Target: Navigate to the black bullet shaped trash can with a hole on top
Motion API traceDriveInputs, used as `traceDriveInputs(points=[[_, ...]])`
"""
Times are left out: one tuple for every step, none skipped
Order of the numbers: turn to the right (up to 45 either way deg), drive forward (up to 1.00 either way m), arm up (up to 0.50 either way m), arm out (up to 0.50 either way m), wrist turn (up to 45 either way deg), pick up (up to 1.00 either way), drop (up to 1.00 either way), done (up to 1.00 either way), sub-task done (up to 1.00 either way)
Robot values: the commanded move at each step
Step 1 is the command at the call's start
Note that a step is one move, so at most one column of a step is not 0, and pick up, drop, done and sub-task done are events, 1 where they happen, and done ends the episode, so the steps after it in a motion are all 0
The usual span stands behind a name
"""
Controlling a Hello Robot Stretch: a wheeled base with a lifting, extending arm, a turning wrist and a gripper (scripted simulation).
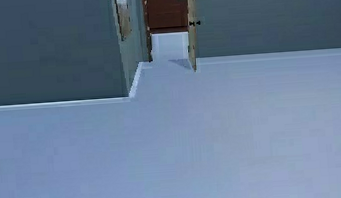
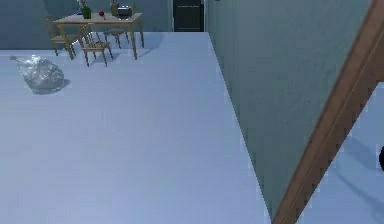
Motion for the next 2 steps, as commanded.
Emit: traceDriveInputs(points=[[0.0, 1.00, 0.00, 0.00, 0.0, 0.00, 0.00, 0.00, 0.00], [0.0, 1.00, 0.00, 0.00, 0.0, 0.00, 0.00, 0.00, 0.00]])
